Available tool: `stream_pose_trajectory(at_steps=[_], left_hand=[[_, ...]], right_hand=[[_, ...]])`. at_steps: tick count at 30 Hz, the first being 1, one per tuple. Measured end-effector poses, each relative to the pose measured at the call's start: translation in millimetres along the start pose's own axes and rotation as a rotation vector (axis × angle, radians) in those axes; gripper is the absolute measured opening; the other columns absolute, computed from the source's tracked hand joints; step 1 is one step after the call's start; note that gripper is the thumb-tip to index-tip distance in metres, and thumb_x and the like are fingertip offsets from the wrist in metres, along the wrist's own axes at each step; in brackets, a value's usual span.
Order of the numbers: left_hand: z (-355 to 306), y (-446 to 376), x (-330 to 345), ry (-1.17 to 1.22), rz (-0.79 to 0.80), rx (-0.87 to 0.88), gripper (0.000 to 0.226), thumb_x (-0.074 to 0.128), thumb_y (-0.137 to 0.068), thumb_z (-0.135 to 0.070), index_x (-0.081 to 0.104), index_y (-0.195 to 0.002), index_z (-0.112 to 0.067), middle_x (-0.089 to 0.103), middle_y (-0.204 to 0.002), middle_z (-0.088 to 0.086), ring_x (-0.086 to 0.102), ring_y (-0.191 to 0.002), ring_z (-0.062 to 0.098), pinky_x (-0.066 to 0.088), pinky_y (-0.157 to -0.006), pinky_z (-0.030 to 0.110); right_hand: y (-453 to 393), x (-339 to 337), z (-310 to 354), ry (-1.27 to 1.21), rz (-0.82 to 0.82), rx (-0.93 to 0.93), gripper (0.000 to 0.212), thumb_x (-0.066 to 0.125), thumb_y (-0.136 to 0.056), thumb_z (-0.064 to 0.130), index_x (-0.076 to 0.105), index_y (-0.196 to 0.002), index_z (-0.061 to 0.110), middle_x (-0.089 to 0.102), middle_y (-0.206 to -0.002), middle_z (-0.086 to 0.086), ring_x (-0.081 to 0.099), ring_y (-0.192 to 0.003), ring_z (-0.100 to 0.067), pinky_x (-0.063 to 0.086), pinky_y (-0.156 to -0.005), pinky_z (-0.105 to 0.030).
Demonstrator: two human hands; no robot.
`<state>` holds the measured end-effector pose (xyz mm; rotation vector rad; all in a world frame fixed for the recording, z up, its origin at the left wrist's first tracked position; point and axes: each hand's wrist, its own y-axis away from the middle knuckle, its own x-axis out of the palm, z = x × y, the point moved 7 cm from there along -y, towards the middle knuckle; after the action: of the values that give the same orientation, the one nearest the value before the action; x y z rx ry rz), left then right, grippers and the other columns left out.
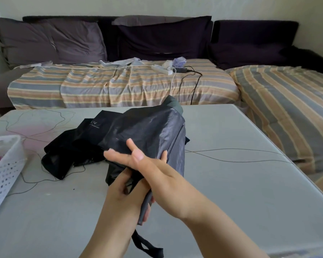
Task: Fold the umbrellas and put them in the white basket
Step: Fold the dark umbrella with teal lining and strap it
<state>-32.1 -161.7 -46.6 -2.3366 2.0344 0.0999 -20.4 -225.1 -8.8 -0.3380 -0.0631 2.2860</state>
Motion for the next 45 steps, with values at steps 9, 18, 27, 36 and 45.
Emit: stream_pose_trajectory(at_steps=[9,18,27,36,45], left_hand=[[6,-4,-14,0.243,-0.045,-0.084,0.017,0.049,-0.095,-0.021,0.057,-0.088,-0.008,0.056,-0.056,0.021,0.035,-0.035,0.02,0.026,-0.034,0.021],[0,10,-2,-0.131,0.085,0.057,0.09,0.048,-0.094,-0.027,-0.022,-0.11,-0.081,0.07,-0.106,0.005,0.068,-0.088,0.021,0.055,-0.074,0.034],[-6,14,7,-0.374,0.074,0.292,0.092,0.047,-0.079,-0.047,-0.03,-0.125,-0.067,0.059,-0.054,-0.009,0.053,-0.044,0.009,0.037,-0.044,0.016],[19,7,3,-0.437,0.018,-0.253,0.067,0.048,-0.066,-0.076,0.064,-0.082,-0.013,0.07,-0.065,-0.005,0.066,-0.066,0.012,0.051,-0.071,0.029],[13,1,6,-0.077,0.1,-0.17,0.056,0.049,-0.089,-0.044,0.061,-0.075,0.008,0.067,-0.054,0.007,0.053,-0.041,0.017,0.039,-0.046,0.019]], right_hand=[[32,-79,-32,-0.011,-0.881,0.311,0.023,0.065,-0.084,0.043,0.057,-0.098,0.027,0.061,-0.085,0.008,0.064,-0.074,-0.01,0.051,-0.072,-0.026],[21,-69,-60,-0.356,-0.716,0.527,0.029,0.072,-0.079,0.046,0.065,-0.095,0.023,0.075,-0.084,0.007,0.072,-0.082,-0.014,0.057,-0.085,-0.039],[22,-57,-64,-0.848,-0.868,0.402,0.019,0.068,-0.084,0.011,0.068,-0.102,0.006,0.075,-0.09,-0.01,0.073,-0.082,-0.025,0.058,-0.078,-0.038],[26,-56,-62,-0.867,-0.985,0.27,0.023,0.066,-0.085,0.01,0.067,-0.107,0.005,0.075,-0.093,-0.011,0.072,-0.085,-0.027,0.058,-0.079,-0.04],[28,-89,-38,-0.811,-0.979,0.142,0.021,0.065,-0.084,0.007,0.067,-0.104,0.002,0.074,-0.092,-0.013,0.072,-0.079,-0.025,0.059,-0.071,-0.037]])
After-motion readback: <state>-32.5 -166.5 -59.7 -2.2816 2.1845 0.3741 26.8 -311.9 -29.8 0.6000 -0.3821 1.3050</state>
